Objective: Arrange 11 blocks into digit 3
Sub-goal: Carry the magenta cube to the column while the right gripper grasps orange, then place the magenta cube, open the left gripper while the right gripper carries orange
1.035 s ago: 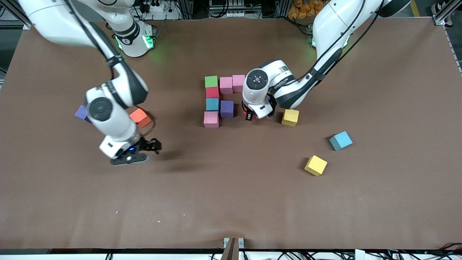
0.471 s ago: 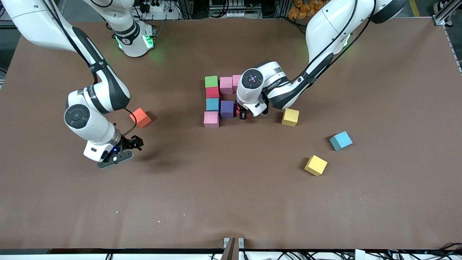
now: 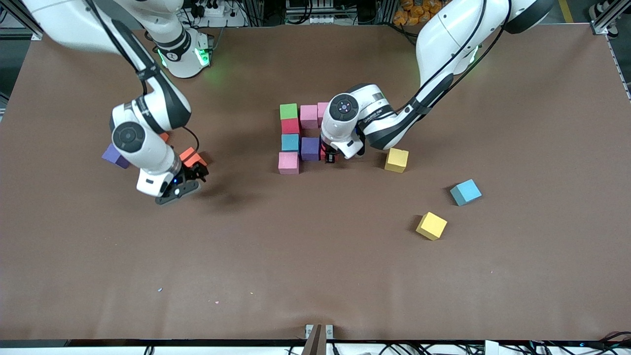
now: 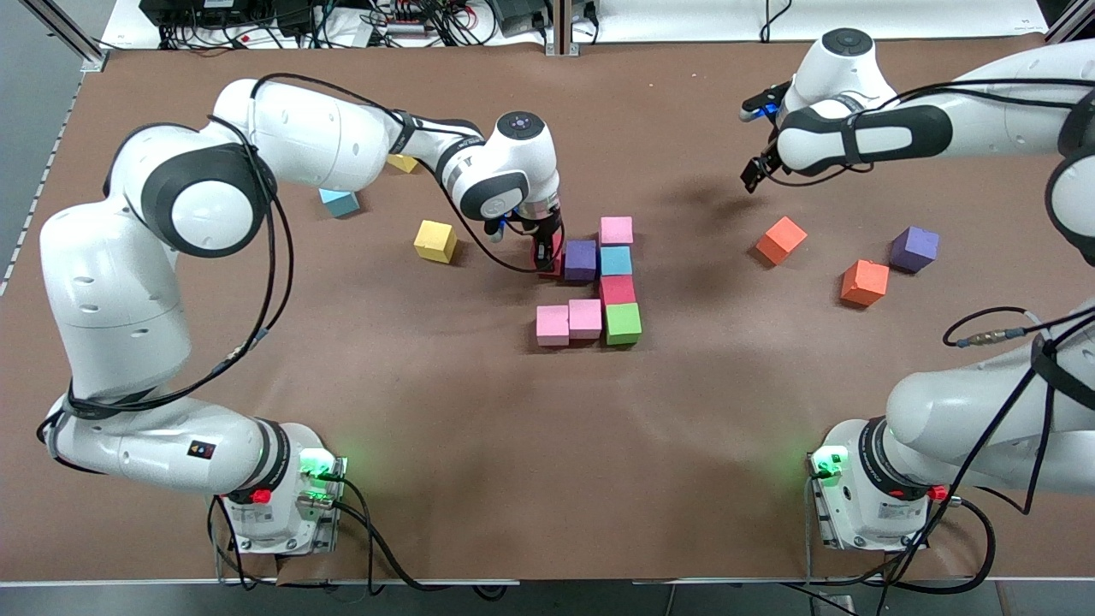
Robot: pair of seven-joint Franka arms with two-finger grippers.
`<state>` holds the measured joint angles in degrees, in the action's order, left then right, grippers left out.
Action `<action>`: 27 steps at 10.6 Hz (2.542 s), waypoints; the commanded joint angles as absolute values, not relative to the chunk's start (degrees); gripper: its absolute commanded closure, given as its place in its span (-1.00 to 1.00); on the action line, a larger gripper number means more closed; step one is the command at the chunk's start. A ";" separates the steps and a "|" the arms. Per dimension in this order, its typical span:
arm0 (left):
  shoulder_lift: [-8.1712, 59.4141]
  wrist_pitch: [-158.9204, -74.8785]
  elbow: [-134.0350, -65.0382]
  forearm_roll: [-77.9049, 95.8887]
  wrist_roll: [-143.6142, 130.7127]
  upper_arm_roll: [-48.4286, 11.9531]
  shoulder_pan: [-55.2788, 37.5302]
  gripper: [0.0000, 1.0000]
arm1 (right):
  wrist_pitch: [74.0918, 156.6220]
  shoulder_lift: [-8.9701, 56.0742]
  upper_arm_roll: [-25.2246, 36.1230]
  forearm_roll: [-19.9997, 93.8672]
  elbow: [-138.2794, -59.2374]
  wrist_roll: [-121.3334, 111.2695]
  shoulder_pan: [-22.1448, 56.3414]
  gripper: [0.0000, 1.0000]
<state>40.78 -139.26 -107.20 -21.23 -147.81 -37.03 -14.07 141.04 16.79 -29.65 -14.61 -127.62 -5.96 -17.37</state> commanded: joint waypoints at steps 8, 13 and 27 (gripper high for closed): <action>41.66 -140.01 -105.29 -21.09 -149.59 -34.54 -16.96 1.00 | 145.09 8.52 -30.32 5.36 -140.00 -36.12 -24.08 -1.00; 41.66 -140.01 -104.94 -20.83 -149.68 -34.45 -17.93 0.99 | 151.17 10.54 -30.41 5.36 -142.73 -36.21 -22.86 -1.00; 42.54 -140.19 -104.85 -21.01 -149.68 -34.45 -18.19 0.96 | 159.17 14.06 -30.32 5.27 -146.16 -37.35 -22.68 0.19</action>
